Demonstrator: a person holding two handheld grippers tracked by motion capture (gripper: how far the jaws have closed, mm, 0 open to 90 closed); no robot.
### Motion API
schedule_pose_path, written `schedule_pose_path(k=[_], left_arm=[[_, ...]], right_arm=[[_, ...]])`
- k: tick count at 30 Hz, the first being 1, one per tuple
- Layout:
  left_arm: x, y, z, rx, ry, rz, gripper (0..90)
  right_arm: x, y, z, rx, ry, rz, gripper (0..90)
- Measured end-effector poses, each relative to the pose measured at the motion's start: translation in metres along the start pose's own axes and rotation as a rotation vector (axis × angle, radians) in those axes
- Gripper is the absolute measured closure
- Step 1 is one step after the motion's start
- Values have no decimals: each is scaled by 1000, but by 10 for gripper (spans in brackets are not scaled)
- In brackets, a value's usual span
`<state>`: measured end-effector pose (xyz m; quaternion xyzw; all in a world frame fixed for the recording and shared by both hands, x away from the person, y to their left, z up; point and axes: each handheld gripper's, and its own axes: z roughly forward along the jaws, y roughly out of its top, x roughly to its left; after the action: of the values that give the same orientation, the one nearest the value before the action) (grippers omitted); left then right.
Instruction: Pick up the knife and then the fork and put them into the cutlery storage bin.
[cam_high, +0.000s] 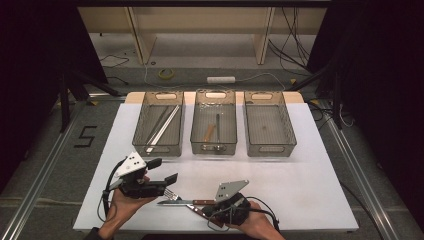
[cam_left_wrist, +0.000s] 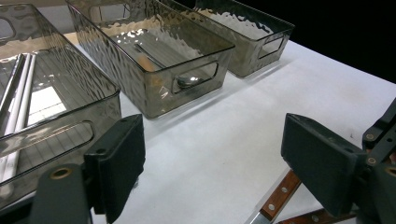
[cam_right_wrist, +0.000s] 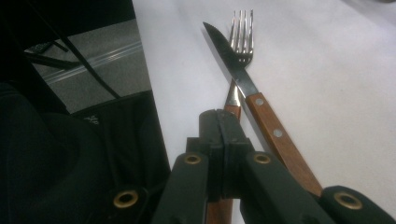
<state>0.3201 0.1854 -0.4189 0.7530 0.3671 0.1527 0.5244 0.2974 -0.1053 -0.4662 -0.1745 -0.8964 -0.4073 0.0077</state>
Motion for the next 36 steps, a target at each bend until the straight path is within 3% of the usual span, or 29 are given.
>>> schedule_pose_path(k=[16,27,36], left_arm=[[-1,-3,-3,-9,18,16,208],[-1,-4,-4,-4,20,24,207],[-1,-4,-3,-3,24,26,207]], right_arm=[[6,-2,20,91,32,-33,900],[3,-4,26,148,-16,-81,900],[-10,-3,24,150,-53,-59,900]])
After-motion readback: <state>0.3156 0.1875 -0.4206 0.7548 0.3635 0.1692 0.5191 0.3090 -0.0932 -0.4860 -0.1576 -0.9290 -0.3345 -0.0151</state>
